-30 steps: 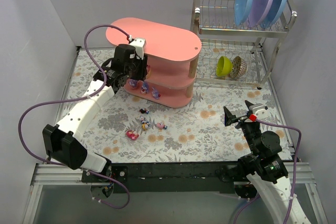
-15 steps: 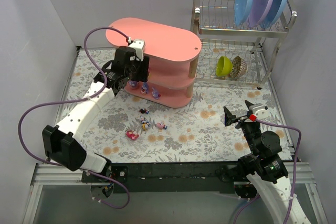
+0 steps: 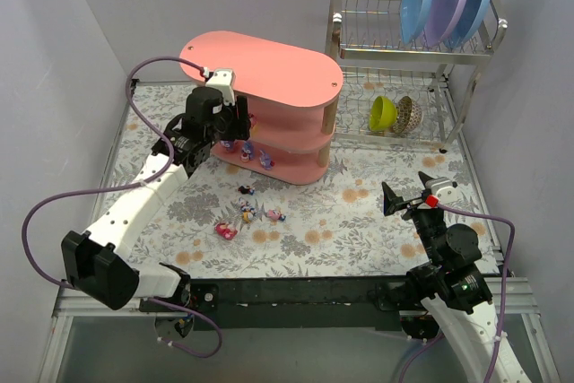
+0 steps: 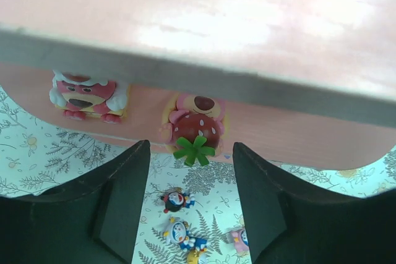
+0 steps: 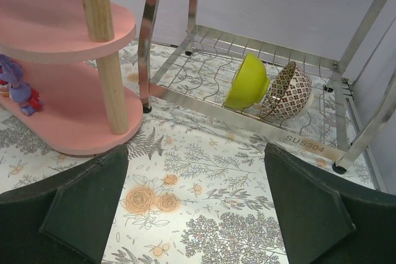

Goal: Place and organize the plastic toys onto the shelf

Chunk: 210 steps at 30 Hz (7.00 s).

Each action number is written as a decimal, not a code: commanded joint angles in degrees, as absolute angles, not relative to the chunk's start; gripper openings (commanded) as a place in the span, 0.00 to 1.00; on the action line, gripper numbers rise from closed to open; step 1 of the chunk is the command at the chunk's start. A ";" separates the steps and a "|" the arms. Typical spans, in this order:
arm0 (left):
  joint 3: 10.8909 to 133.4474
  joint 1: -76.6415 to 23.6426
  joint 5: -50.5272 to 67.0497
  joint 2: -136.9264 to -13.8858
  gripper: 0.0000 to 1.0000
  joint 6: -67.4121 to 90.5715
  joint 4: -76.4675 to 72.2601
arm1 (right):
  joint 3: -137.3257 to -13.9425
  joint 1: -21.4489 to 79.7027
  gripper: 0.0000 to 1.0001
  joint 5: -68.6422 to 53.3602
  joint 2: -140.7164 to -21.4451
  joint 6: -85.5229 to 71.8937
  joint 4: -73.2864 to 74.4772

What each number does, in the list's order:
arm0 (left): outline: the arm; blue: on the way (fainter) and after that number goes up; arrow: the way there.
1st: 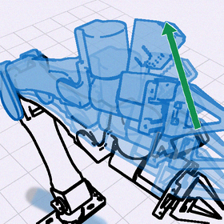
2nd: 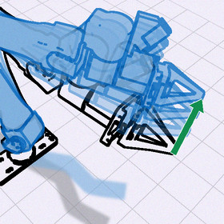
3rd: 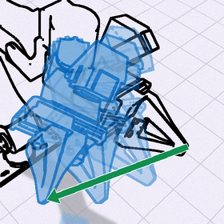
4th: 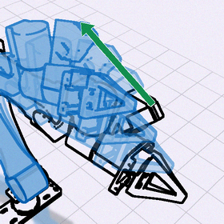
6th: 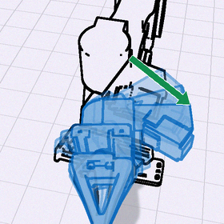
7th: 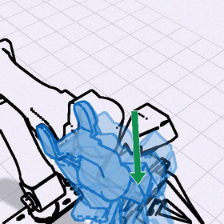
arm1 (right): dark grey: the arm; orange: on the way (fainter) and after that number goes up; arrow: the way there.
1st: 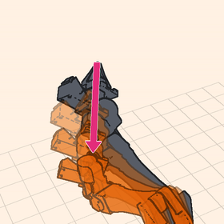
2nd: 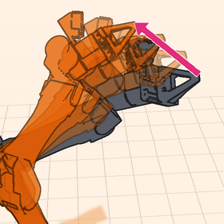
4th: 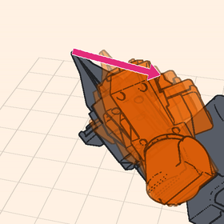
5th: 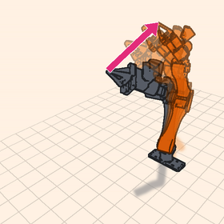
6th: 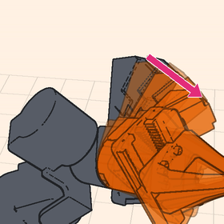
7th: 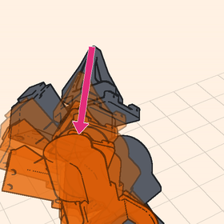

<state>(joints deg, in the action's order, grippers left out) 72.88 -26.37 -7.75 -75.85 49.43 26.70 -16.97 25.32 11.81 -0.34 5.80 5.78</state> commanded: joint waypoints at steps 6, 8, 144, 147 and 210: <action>68.65 -26.37 -6.77 -68.65 0.56 54.40 23.03 | -16.96 25.75 0.98 12.04 11.43 5.63 2.90; 67.16 -26.37 -6.50 -66.37 0.57 55.54 23.29 | -16.96 25.75 0.98 12.04 11.43 5.63 2.99; 43.42 -42.71 -23.47 -66.63 0.04 106.79 54.85 | -17.31 27.33 0.98 12.66 11.51 5.01 3.34; 43.24 -42.71 -23.38 -63.12 0.00 104.51 53.01 | -17.31 27.33 0.98 12.66 11.51 5.01 3.34; 25.84 -44.65 -5.80 -72.59 0.00 30.59 -68.29 | -16.52 27.33 0.98 13.89 11.43 5.54 2.55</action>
<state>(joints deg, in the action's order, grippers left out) 24.91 -45.08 -5.50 -71.42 31.68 -61.43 -16.97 27.05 13.02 -0.34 5.15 5.78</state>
